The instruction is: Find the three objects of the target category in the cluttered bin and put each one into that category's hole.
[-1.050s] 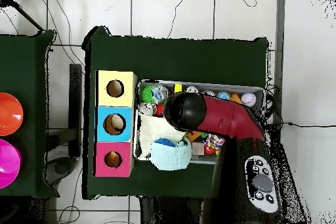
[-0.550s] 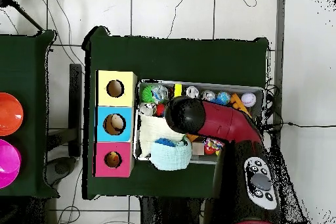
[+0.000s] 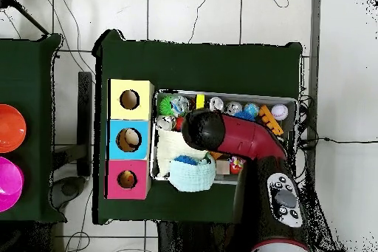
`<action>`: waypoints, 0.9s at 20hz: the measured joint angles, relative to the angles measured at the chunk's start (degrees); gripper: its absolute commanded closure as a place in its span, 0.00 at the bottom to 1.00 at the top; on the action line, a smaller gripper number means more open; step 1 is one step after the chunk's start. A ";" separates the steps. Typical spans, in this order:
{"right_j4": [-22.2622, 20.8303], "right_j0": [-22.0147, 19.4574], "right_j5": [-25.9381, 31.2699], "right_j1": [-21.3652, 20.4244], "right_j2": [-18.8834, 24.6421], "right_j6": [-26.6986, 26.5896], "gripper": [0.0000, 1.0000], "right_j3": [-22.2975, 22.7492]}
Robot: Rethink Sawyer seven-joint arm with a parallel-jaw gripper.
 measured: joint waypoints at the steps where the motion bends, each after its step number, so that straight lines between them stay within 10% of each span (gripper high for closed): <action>1: 0.26 0.34 0.00 0.18 0.00 0.00 0.00 -0.01; 18: 5.14 4.11 0.00 4.07 -0.30 0.00 0.00 -3.85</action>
